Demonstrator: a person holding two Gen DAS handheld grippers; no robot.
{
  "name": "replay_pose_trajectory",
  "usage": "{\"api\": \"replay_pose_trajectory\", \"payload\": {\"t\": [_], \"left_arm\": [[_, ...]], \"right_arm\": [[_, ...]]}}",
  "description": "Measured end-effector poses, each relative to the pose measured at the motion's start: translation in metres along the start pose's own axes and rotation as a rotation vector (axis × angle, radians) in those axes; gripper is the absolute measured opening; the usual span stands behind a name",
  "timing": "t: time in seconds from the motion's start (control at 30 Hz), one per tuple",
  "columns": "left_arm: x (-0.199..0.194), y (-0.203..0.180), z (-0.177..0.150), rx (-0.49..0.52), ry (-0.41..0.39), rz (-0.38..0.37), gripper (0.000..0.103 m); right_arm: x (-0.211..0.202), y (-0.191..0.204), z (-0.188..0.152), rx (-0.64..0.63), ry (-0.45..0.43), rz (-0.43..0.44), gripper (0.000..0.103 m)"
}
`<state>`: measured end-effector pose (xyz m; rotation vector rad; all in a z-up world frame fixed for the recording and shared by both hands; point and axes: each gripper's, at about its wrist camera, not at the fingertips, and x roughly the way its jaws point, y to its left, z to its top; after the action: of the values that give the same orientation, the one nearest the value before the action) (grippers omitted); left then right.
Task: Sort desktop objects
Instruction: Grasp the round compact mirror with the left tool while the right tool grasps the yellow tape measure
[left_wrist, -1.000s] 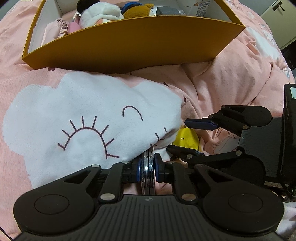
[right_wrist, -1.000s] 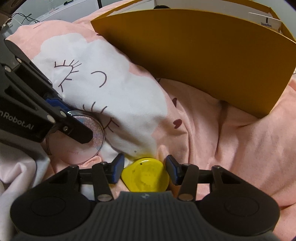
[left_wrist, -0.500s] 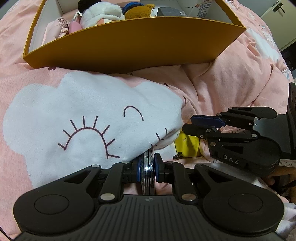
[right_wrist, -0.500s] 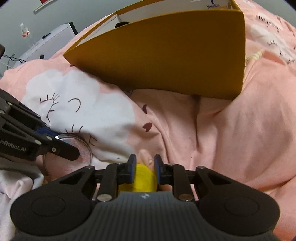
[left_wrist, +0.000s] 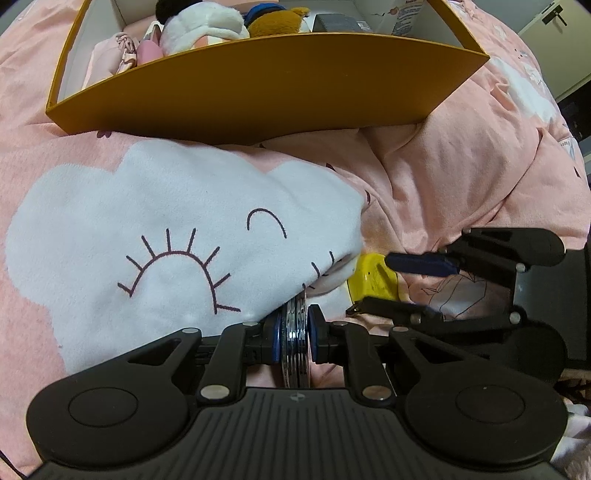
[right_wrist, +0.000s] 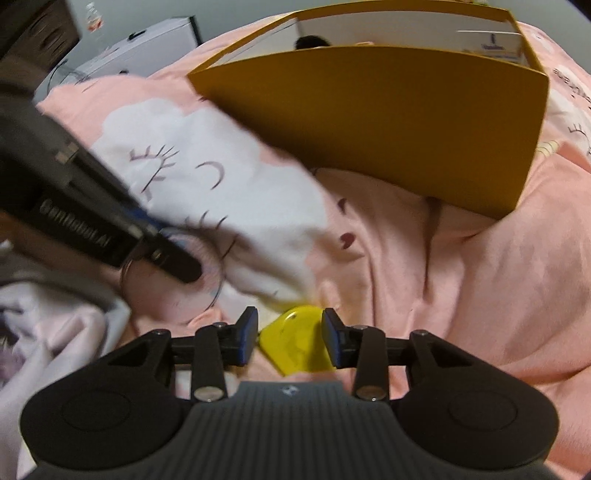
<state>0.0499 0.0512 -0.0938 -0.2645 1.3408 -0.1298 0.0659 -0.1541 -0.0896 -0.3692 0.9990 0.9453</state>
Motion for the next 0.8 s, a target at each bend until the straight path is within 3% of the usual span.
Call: {"api": "replay_pose_trajectory", "payload": {"t": [0.1,0.33,0.47,0.6,0.8], "left_arm": [[0.0,0.0,0.0,0.0,0.0,0.0,0.017],[0.0,-0.001,-0.002,0.0,0.003,0.003,0.017],[-0.001,-0.001,-0.004,-0.001,0.004,0.006,0.017],[-0.002,-0.001,-0.004,-0.002,0.001,0.005,0.017],[-0.003,-0.006,-0.006,0.044,0.002,0.026,0.017]], "right_arm": [[0.003,0.001,-0.003,-0.001,0.044,0.004,0.041],[0.021,-0.001,-0.003,0.014,0.126,0.001,0.059],[0.032,-0.006,-0.002,0.049,0.15,0.012,0.061],[0.031,-0.01,-0.003,0.086,0.132,0.014,0.056],[0.017,-0.009,-0.006,0.109,0.082,-0.016,0.041]]}}
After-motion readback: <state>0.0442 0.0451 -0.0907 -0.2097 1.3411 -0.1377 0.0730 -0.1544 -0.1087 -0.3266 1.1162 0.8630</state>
